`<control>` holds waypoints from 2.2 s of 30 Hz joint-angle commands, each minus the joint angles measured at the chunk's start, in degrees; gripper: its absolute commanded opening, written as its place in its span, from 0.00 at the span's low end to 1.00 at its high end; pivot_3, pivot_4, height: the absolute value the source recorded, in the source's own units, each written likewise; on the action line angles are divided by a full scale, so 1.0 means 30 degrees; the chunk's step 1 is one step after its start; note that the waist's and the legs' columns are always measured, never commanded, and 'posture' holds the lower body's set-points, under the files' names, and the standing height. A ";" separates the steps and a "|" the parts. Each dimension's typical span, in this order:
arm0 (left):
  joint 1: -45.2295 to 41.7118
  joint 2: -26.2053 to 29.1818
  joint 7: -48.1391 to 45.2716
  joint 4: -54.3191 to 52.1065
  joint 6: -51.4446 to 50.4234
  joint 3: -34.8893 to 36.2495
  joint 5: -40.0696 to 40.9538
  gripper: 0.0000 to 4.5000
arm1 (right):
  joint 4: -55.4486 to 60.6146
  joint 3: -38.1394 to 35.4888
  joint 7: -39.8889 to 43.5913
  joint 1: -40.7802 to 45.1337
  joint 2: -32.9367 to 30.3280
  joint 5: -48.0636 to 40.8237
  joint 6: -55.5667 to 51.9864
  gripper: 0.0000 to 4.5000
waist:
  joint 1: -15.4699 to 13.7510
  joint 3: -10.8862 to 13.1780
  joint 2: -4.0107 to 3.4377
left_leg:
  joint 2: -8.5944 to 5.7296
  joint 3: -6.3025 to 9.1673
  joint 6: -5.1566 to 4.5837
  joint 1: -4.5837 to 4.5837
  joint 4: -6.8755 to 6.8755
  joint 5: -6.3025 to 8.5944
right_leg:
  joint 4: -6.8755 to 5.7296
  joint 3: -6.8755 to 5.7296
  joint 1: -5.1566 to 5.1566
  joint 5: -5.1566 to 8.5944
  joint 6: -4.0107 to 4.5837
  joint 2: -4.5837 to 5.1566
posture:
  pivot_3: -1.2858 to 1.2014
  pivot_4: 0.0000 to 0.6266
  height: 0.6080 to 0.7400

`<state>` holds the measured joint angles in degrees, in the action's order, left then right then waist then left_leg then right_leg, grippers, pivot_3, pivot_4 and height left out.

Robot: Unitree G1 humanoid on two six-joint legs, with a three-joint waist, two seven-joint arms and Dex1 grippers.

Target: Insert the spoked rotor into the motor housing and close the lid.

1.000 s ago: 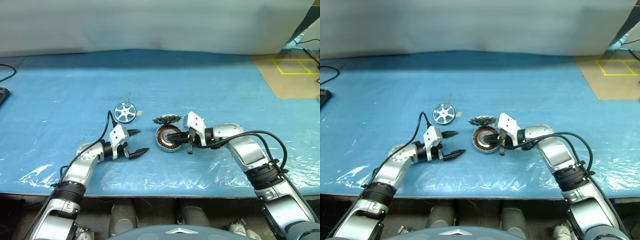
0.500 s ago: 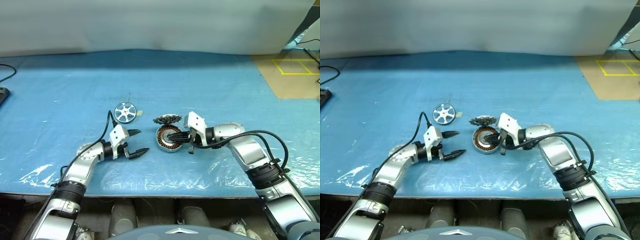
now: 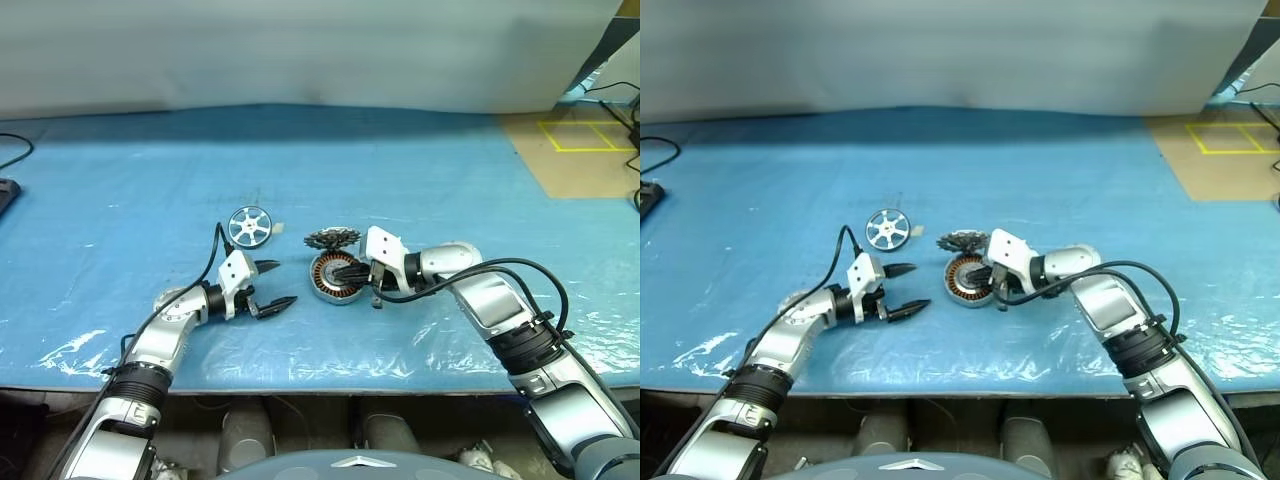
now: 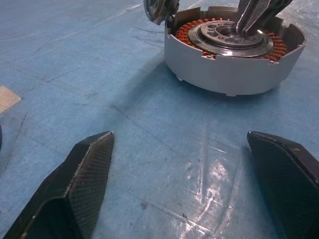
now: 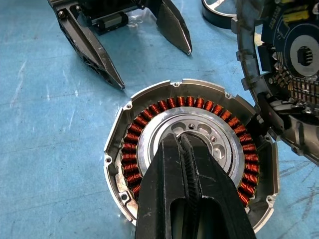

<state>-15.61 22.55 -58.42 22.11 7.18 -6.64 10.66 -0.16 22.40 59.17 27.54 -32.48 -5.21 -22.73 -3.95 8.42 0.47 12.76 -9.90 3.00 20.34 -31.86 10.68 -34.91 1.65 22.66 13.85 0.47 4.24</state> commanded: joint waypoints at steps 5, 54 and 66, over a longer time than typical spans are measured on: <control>0.0261 -0.0039 -0.0007 0.0368 0.0036 -0.0126 -0.0203 1.00 | -0.2194 0.0866 -0.0771 -0.0728 -0.0695 0.1880 -0.1386 0.01 | -0.0007 -0.0017 0.0015 | -0.0022 -0.0001 -0.0074 -0.0114 0.0099 0.0044 | 0.0043 0.0012 -0.0073 0.0085 -0.0145 0.0016 | 0.52 0.24 1.00; 0.0265 0.0046 0.0050 -0.0116 -0.0374 -0.0051 -0.0303 1.00 | -0.0292 -0.0237 -0.0425 -0.0756 -0.0725 -0.0257 -0.2201 0.01 | -0.0018 -0.0029 -0.0039 | -0.0037 -0.0027 0.0015 0.0033 0.0178 -0.0005 | 0.0064 0.0004 0.0090 0.0037 -0.0043 0.0016 | 0.52 0.24 1.00; 0.0228 -0.0012 0.0056 0.0181 -0.0165 -0.0087 -0.0359 1.00 | 0.1721 -0.1885 0.0278 -0.0428 -0.0364 -0.2533 -0.3004 0.01 | -0.0028 -0.0026 -0.0043 | -0.0035 -0.0029 0.0016 0.0079 0.0182 -0.0007 | 0.0064 0.0004 0.0133 0.0033 -0.0035 0.0013 | 0.52 0.24 1.00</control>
<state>-15.52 22.23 -58.39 21.41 7.12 -6.46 10.13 3.39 18.54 60.40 25.85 -33.50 -12.17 -31.07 -4.03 8.34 0.34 12.66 -9.99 3.05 20.62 -31.32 10.65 -34.72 1.65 23.09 13.95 0.37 4.28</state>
